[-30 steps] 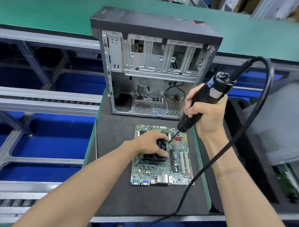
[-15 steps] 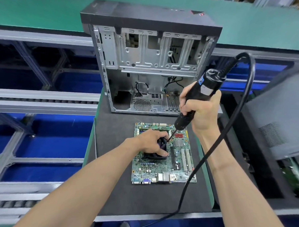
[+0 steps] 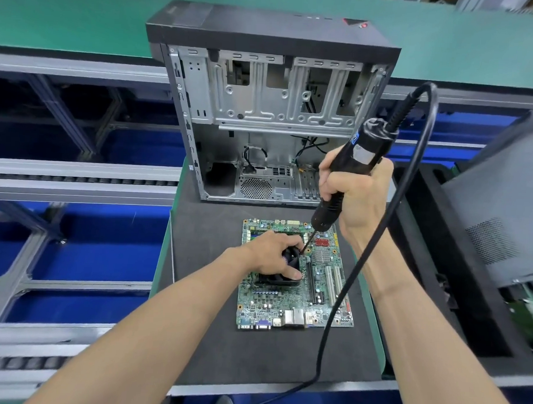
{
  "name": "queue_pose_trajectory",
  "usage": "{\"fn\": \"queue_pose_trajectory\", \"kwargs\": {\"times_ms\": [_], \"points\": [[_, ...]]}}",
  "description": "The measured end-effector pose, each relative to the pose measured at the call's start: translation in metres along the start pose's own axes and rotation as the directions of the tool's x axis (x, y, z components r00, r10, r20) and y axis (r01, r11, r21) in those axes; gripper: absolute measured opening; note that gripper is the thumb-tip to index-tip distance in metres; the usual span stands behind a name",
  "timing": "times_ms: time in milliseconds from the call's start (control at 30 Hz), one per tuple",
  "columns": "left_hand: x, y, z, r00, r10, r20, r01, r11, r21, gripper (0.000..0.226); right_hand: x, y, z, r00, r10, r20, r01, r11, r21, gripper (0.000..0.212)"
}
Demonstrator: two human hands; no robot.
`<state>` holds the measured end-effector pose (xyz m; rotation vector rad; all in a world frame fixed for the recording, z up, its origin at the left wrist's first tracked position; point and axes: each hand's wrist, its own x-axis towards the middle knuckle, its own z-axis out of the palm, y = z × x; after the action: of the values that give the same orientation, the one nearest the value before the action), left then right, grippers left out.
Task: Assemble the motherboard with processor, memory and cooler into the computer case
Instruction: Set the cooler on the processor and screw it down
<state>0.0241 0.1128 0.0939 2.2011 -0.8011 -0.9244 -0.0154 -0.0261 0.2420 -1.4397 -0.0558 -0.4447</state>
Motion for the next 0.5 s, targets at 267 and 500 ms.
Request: {"fn": "queue_pose_trajectory", "kwargs": {"times_ms": [267, 500], "points": [[0.000, 0.001, -0.001, 1.000, -0.005, 0.013, 0.005, 0.998, 0.061, 0.043, 0.015, 0.003, -0.015, 0.932, 0.098, 0.349, -0.138, 0.986, 0.092, 0.037], [-0.001, 0.004, -0.003, 0.998, -0.037, 0.056, 0.031, 0.994, 0.101, 0.046, 0.007, 0.014, -0.004, 0.999, -0.028, 0.039, 0.027, 0.999, 0.024, 0.030]]}}
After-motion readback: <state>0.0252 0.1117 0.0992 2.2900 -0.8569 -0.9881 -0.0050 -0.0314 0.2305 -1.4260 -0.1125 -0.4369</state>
